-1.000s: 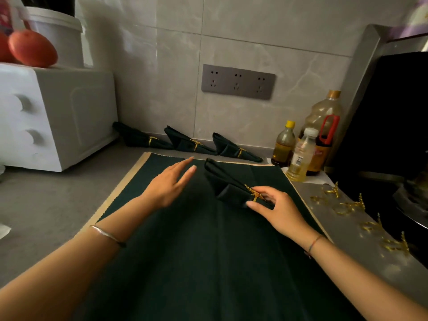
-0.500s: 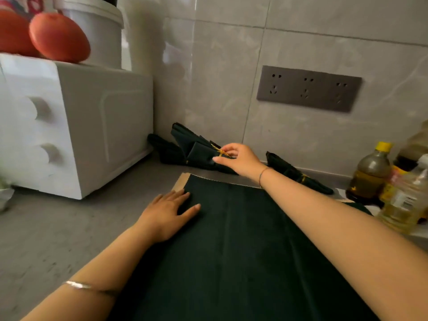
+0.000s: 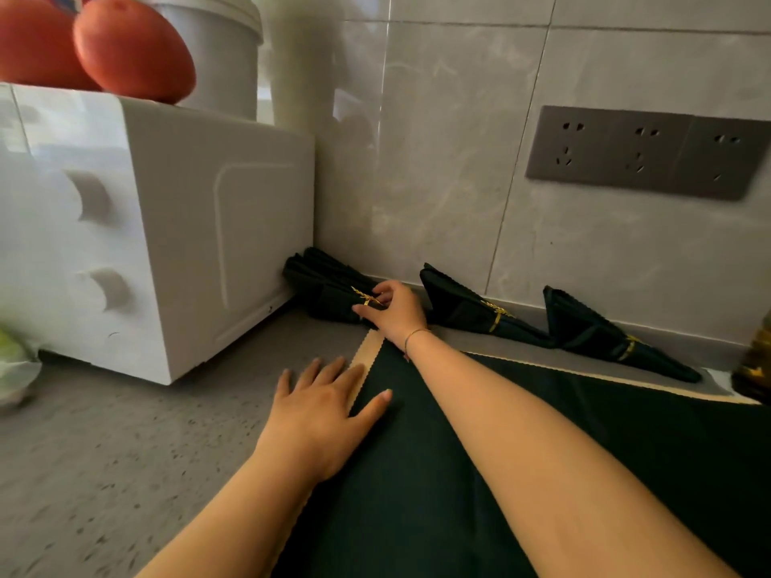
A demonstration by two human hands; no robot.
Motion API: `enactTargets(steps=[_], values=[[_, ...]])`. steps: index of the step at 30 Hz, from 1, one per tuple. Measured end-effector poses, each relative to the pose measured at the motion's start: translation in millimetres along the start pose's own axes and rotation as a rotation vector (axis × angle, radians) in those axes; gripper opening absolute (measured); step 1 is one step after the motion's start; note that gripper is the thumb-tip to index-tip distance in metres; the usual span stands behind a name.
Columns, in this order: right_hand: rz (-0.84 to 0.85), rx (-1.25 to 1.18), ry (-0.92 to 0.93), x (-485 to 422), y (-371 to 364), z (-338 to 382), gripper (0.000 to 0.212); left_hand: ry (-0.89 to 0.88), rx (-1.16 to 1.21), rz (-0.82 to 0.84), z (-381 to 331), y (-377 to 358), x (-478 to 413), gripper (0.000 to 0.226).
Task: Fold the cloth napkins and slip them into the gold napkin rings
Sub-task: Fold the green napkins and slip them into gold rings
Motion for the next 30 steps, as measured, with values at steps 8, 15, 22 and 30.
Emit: enactTargets(steps=[8,15,22,30], values=[[0.016,0.096,0.125,28,47,16,0.034,0.009,-0.001,0.021,7,0,-5,0.072],[0.179,0.208,-0.017,166,145,8,0.036,-0.035,-0.031,0.01,-1,9,-5,0.072],[0.424,0.438,-0.161,303,220,15,0.068,-0.193,-0.105,0.106,-49,-7,54,0.069],[0.605,0.504,-0.153,426,274,68,0.065,-0.596,-0.118,0.265,-109,-19,208,0.075]])
Point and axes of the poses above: each hand's wrist, its own x-axis away from the middle knuckle, its own y-axis out of the back of the hand, z = x × y, the point moved 6 cm from there along -x, towards the middle knuckle, and after that the axes turned 12 degrees about y, right-handed, at the moved point
